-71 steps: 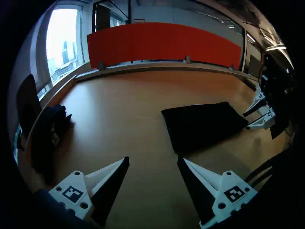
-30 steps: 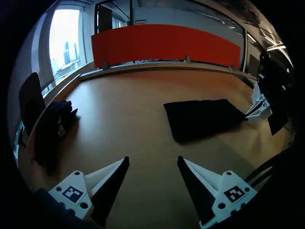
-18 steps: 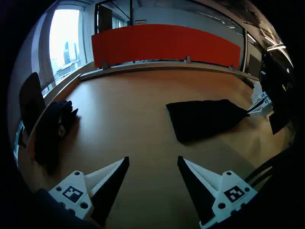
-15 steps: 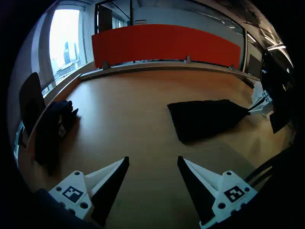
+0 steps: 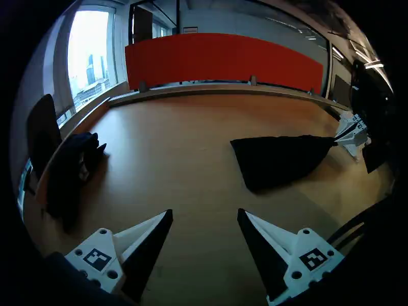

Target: Fold towel

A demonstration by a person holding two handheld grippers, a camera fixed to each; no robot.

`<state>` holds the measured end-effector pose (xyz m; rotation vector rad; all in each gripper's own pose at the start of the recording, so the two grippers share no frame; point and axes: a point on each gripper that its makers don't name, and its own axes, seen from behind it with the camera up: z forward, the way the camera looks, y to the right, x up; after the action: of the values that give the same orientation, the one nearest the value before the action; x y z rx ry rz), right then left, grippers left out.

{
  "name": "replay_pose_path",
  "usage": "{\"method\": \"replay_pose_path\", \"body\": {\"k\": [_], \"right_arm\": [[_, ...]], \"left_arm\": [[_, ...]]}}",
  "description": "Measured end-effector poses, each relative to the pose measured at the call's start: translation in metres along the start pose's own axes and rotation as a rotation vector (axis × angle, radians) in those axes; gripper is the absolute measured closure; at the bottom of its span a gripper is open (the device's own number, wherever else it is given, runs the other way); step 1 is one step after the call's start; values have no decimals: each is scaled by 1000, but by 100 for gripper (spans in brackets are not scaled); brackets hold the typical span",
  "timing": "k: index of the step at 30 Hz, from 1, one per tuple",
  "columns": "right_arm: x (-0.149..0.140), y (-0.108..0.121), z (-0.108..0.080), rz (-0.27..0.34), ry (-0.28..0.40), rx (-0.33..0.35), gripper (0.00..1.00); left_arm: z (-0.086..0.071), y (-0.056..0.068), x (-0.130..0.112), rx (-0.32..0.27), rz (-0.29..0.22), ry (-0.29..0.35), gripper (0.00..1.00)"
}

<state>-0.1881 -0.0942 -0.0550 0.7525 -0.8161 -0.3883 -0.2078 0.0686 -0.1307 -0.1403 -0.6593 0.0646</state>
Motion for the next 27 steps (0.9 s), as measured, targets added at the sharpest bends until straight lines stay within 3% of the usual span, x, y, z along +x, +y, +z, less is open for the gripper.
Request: {"method": "replay_pose_path", "body": {"k": [13,27], "right_arm": [[79,-19,8,-123,69,52,96],[147,-74,30,-258,119,172,96]], "left_arm": [[-6,1,-3,-4,-18,0,6],[-14,9,-8,-13,-43,3,6]]}}
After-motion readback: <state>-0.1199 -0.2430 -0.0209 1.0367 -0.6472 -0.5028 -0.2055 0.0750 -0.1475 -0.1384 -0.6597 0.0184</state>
